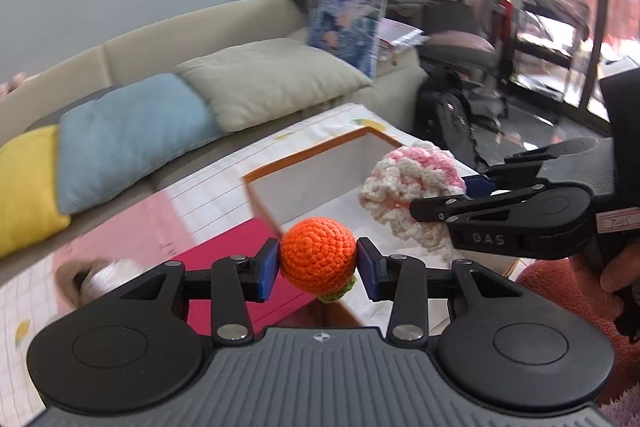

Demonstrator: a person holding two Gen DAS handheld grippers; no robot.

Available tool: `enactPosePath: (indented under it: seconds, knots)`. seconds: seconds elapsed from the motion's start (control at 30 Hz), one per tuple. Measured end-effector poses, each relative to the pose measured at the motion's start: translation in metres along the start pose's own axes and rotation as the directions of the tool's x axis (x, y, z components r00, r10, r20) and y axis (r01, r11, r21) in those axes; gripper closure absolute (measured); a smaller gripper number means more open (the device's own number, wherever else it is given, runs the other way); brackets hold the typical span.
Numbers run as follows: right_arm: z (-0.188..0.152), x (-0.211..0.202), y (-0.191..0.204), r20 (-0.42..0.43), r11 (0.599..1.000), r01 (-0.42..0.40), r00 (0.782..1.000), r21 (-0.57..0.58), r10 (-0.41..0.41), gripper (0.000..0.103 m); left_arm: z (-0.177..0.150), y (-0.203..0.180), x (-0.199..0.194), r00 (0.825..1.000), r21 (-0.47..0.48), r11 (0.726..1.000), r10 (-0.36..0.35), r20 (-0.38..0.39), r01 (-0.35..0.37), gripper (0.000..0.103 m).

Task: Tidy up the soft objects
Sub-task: 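Carry both crocheted items into the cardboard box and open both tools, then lift both tools out of the box and move back toward the table items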

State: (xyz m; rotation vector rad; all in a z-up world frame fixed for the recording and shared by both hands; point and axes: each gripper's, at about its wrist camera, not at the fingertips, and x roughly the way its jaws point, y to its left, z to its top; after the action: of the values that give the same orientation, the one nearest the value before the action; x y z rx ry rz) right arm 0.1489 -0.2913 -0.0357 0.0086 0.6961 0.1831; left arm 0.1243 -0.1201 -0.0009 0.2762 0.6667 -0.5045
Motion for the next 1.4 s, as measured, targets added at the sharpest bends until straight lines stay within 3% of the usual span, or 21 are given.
enactPosePath:
  seconds: [0.13, 0.3, 0.53, 0.87, 0.97, 1.03, 1.1, 1.23, 1.4]
  knots:
    - [-0.009, 0.021, -0.023, -0.057, 0.997, 0.063, 0.996, -0.045, -0.065, 0.072, 0.015, -0.022, 0.035, 0.998, 0.103, 0.993, -0.043, -0.052, 0.049, 0.056]
    - [-0.016, 0.05, -0.039, -0.126, 0.994, 0.072, 0.989, -0.085, -0.082, 0.071, 0.014, -0.041, 0.075, 0.991, 0.24, 0.967, -0.053, -0.123, 0.081, 0.056]
    - [-0.022, 0.079, -0.032, -0.164, 0.983, 0.06, 0.982, -0.174, -0.089, 0.068, 0.004, -0.042, 0.119, 0.976, 0.317, 0.946, 0.001, -0.22, 0.07, 0.056]
    - [-0.028, 0.098, -0.028, -0.232, 0.976, 0.049, 0.968, -0.213, -0.099, 0.062, -0.006, -0.044, 0.143, 0.951, 0.37, 0.925, 0.033, -0.307, 0.088, 0.052]
    - [-0.029, 0.1, -0.029, -0.243, 0.978, 0.049, 0.965, -0.202, -0.099, 0.057, -0.009, -0.042, 0.144, 0.949, 0.369, 0.926, 0.043, -0.313, 0.08, 0.046]
    - [-0.028, 0.099, -0.029, -0.243, 0.979, 0.045, 0.966, -0.197, -0.094, 0.056, -0.008, -0.04, 0.143, 0.948, 0.354, 0.933, 0.05, -0.313, 0.067, 0.03]
    - [-0.027, 0.098, -0.028, -0.245, 0.979, 0.049, 0.964, -0.2, -0.099, 0.055, -0.008, -0.04, 0.138, 0.954, 0.363, 0.93, 0.058, -0.295, 0.056, 0.027]
    - [-0.024, 0.091, -0.024, -0.221, 0.97, 0.083, 0.966, -0.227, -0.134, 0.038, -0.005, -0.04, 0.123, 0.965, 0.394, 0.919, 0.073, -0.253, 0.034, 0.026]
    - [-0.015, 0.068, -0.018, -0.161, 0.96, 0.116, 0.974, -0.254, -0.16, 0.031, 0.005, -0.036, 0.092, 0.984, 0.351, 0.936, 0.059, -0.167, 0.004, 0.026]
